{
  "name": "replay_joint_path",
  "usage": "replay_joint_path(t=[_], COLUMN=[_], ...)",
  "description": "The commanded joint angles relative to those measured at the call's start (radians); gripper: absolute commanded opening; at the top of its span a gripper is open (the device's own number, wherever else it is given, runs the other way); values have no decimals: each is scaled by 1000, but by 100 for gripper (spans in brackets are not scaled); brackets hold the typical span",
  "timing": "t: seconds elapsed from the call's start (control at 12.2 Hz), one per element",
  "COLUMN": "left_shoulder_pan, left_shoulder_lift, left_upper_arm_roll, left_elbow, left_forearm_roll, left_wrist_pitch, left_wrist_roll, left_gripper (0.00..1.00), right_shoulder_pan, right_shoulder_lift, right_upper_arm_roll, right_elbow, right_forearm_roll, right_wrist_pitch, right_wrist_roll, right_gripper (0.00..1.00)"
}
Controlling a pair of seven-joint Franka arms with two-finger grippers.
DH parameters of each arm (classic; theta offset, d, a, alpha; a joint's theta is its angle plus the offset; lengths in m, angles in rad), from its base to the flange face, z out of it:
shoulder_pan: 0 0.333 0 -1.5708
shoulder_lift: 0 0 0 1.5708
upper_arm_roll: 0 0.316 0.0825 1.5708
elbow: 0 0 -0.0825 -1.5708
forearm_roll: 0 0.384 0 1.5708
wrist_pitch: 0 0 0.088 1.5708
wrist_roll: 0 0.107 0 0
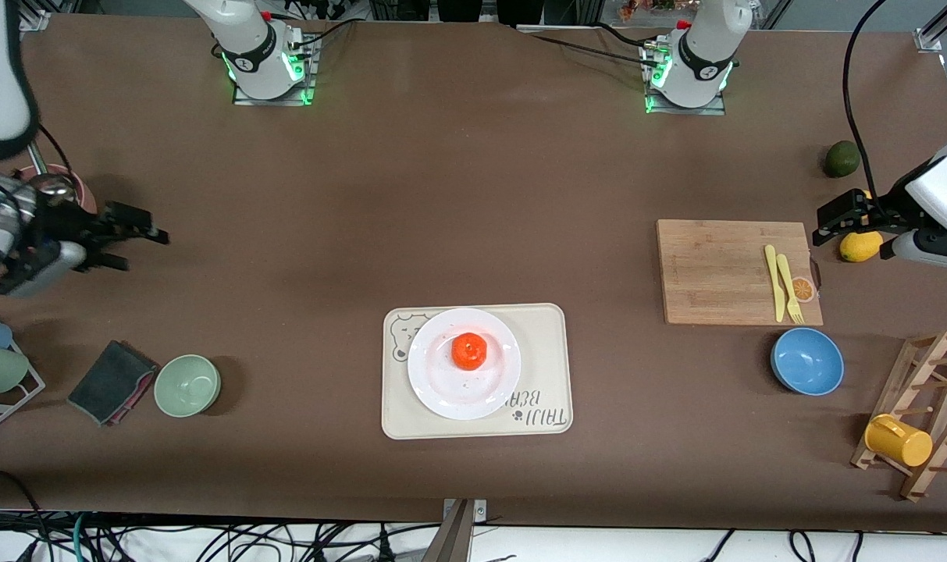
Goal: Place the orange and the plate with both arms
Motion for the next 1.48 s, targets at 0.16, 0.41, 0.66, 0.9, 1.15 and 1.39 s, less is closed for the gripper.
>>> replay_joint_path(t=[0.16, 0.41, 0.66, 0.9, 1.15, 1.39], left_shoulder_pan=[5, 5, 5, 5, 5, 5], left_shoulder_lift=[7, 7, 7, 7, 7, 7], left_upper_arm_roll=[1, 1, 1, 1, 1, 1], left_elbow=[20, 20, 20, 20, 20, 20], left_forearm_roll=[-27, -27, -27, -27, -27, -27], left_wrist_pitch=[-7, -7, -7, -7, -7, -7], left_wrist_roll=[23, 23, 23, 23, 23, 23], left_gripper=[100, 100, 100, 100, 100, 100], right_shoulder_pan=[11, 11, 12, 15, 14, 11], right_shoulder_lift=[-158, -253, -249, -241, -233, -218], right_upper_arm_roll=[35, 129, 178, 181, 180, 174], right_elbow=[38, 38, 131, 145, 147, 147], right_forearm_roll=[-201, -326, -356, -344, -344, -346], right_wrist_pitch=[-149, -163, -237, -254, -254, -254], right_wrist_roll=[340, 545, 626, 648, 648, 645], right_gripper=[100, 100, 100, 100, 100, 100])
